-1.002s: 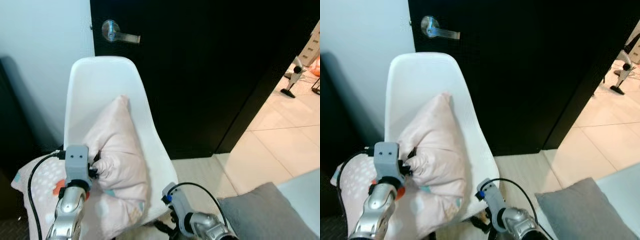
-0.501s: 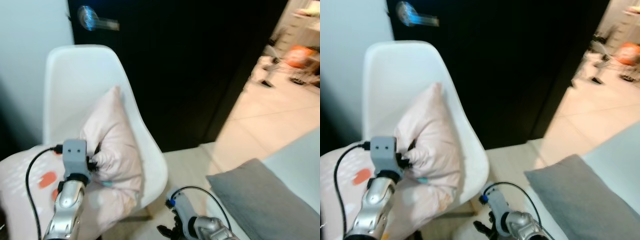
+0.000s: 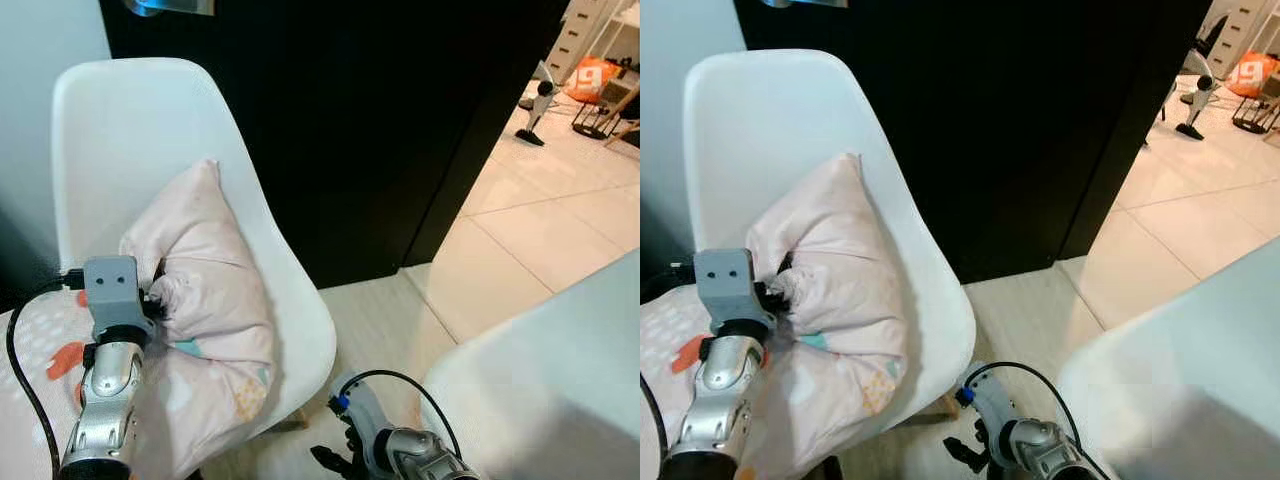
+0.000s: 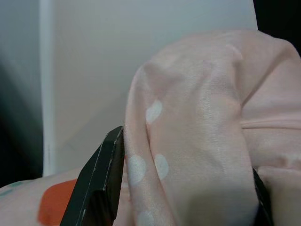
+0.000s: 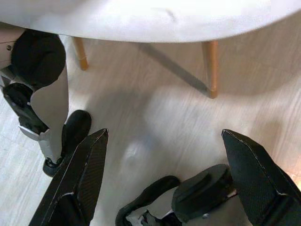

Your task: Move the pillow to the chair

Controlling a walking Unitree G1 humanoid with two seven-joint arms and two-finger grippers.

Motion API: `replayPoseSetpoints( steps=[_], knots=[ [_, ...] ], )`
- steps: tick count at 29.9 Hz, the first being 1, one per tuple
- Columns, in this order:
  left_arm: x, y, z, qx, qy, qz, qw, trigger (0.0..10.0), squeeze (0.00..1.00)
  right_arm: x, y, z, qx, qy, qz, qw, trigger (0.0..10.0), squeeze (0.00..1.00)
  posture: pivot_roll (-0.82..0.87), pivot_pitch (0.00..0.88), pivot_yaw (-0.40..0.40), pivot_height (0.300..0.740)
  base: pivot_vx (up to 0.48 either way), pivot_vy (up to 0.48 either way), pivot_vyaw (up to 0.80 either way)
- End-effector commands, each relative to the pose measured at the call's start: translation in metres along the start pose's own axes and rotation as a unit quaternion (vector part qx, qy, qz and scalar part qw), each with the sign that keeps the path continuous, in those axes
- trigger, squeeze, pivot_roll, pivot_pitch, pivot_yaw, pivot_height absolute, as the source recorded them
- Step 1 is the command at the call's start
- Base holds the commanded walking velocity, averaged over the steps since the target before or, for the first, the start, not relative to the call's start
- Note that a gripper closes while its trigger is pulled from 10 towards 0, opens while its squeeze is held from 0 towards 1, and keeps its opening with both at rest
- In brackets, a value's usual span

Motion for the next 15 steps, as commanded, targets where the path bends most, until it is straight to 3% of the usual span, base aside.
replayPoseSetpoints(
  steps=[1, 2, 3, 9, 10, 11, 13, 14, 15],
  knots=[
    [-0.009, 0.005, -0.03, 0.02, 0.063, 0.003, 0.998, 10.0, 0.0, -0.001, 0.001, -0.005, -0.001, 0.002, 0.002, 1.0, 10.0, 0.0, 0.04, 0.168, -0.15, 0.536, 0.0, 0.0, 0.0],
    [-0.007, 0.0, -0.03, 0.013, 0.061, -0.006, 0.998, 10.0, 0.0, 0.0, 0.002, -0.005, -0.002, 0.001, 0.003, 1.0, 10.0, 0.0, 0.04, 0.168, -0.148, 0.536, 0.0, 0.0, 0.0],
    [-0.005, -0.005, -0.029, 0.006, 0.06, -0.014, 0.998, 10.0, 1.0, 0.0, 0.003, -0.005, -0.004, 0.001, 0.003, 1.0, 10.0, 0.0, 0.04, 0.168, -0.148, 0.536, 0.0, 0.0, 0.0],
    [0.0, -0.008, -0.026, 0.007, 0.058, -0.018, 0.998, 10.0, 1.0, 0.001, 0.003, -0.004, -0.006, 0.0, 0.004, 1.0, 10.0, 0.0, 0.03, 0.167, -0.148, 0.536, 0.0, 0.0, 0.0],
    [0.004, -0.006, -0.024, 0.021, 0.054, -0.014, 0.998, 10.0, 1.0, 0.001, 0.003, -0.004, -0.006, -0.001, 0.004, 1.0, 10.0, 0.0, 0.03, 0.166, -0.148, 0.536, 0.0, 0.0, 0.0],
    [0.011, -0.004, -0.01, 0.027, 0.028, -0.017, 0.999, 10.0, 0.47, 0.0, 0.003, -0.004, -0.006, -0.001, 0.003, 1.0, 10.0, 0.0, 0.03, 0.162, -0.146, 0.536, 0.0, 0.0, 0.0],
    [0.015, -0.002, 0.0, 0.03, 0.009, -0.019, 0.999, 10.0, 0.47, 0.0, 0.002, -0.003, -0.006, -0.002, 0.002, 1.0, 10.0, 0.0, 0.03, 0.162, -0.146, 0.536, 0.0, 0.0, 0.0],
    [0.023, -0.007, 0.04, 0.008, -0.072, -0.058, 0.996, 10.0, 0.0, 0.0, 0.001, -0.002, -0.005, -0.004, 0.0, 1.0, 10.0, 0.0, 0.03, 0.16, -0.145, 0.536, 0.0, 0.0, 0.0],
    [0.025, -0.007, 0.058, 0.001, -0.107, -0.071, 0.992, 10.0, 0.0, 0.0, 0.001, -0.002, -0.005, -0.004, -0.001, 1.0, 10.0, 0.0, 0.04, 0.158, -0.145, 0.536, 0.0, 0.0, 0.0]
  ],
)
Point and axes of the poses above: a point about 5 cm out from each wrist's last joint towards the gripper, its own x axis pointing out of the wrist towards the gripper, its own z axis along the axis of the wrist's last joint, y = z × x, the point moved 4 cm from there along x, pointing out of the wrist towards the gripper, and after that the axes turned 13 degrees about x, right-handed, at the moved point
